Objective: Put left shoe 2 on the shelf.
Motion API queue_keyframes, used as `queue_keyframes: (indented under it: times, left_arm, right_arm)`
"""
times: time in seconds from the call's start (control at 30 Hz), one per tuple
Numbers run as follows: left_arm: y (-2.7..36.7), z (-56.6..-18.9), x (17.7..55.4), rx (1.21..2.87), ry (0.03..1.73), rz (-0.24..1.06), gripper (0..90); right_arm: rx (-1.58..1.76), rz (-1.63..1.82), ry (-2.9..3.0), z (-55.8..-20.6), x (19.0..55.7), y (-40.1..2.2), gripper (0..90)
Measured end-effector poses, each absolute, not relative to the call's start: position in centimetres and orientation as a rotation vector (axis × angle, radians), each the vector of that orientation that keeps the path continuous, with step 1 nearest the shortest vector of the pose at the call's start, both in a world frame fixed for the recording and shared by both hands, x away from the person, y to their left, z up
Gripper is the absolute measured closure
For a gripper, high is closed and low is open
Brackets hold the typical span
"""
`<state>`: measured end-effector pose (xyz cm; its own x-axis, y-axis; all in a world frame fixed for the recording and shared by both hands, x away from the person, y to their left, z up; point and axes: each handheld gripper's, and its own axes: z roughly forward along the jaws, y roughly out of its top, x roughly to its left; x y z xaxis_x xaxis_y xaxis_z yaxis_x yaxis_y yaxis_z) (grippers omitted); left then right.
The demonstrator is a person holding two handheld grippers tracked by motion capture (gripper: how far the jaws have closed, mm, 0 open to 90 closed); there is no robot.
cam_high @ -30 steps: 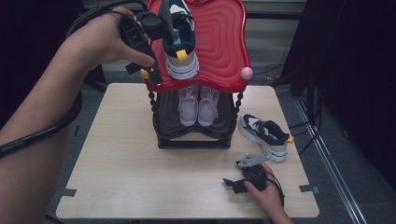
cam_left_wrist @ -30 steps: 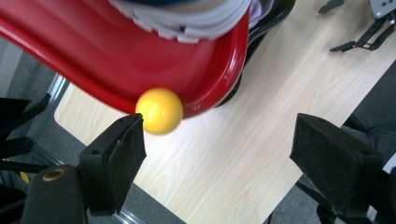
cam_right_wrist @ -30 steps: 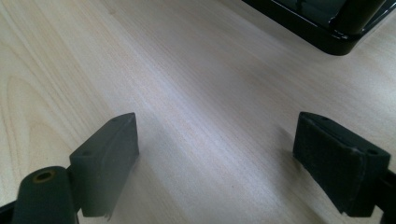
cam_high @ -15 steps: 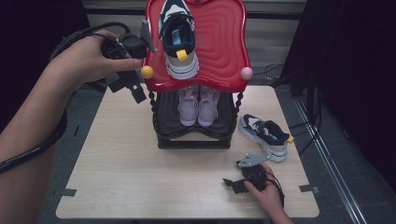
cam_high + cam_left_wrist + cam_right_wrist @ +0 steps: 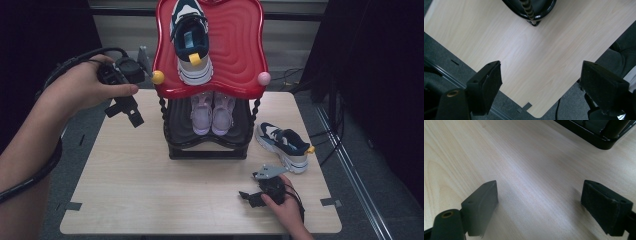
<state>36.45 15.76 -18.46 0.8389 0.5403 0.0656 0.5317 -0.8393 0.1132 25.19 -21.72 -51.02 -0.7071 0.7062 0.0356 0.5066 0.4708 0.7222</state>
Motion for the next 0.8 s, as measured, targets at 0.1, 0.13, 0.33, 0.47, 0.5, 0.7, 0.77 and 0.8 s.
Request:
queue_keyframes:
  times: [0.1, 0.13, 0.33, 0.47, 0.5, 0.7, 0.77, 0.8]
  left_arm:
    - [16.1, -19.4, 36.3, 2.931, 0.864, 0.130, 17.3]
    - [16.3, -19.7, 36.2, 2.937, 0.868, 0.121, 17.3]
    - [16.7, -21.3, 35.9, 2.952, 0.873, 0.098, 17.5]
    - [17.0, -22.6, 35.6, 2.956, 0.888, 0.110, 17.5]
    - [17.0, -22.9, 35.5, 2.957, 0.889, 0.108, 17.5]
    - [17.4, -25.6, 35.5, 2.961, 0.901, 0.055, 17.5]
    - [17.4, -26.6, 35.4, 2.964, 0.901, 0.062, 17.6]
    - [17.4, -26.9, 35.4, 2.961, 0.900, 0.067, 17.7]
  right_arm:
    - [1.036, 1.073, 2.449, -51.0, 25.2, -21.7, 13.8]
    - [1.036, 1.073, 2.449, -51.0, 25.2, -21.7, 13.8]
    - [1.036, 1.073, 2.449, -51.0, 25.2, -21.7, 13.8]
    - [1.036, 1.073, 2.449, -51.0, 25.2, -21.7, 13.8]
    - [1.036, 1.073, 2.449, -51.0, 25.2, -21.7, 13.8]
    - [1.036, 1.073, 2.449, -51.0, 25.2, -21.7, 13.8]
    - [1.036, 1.075, 2.448, -51.0, 25.2, -21.7, 13.8]
    - [1.036, 1.075, 2.448, -51.0, 25.2, -21.7, 13.8]
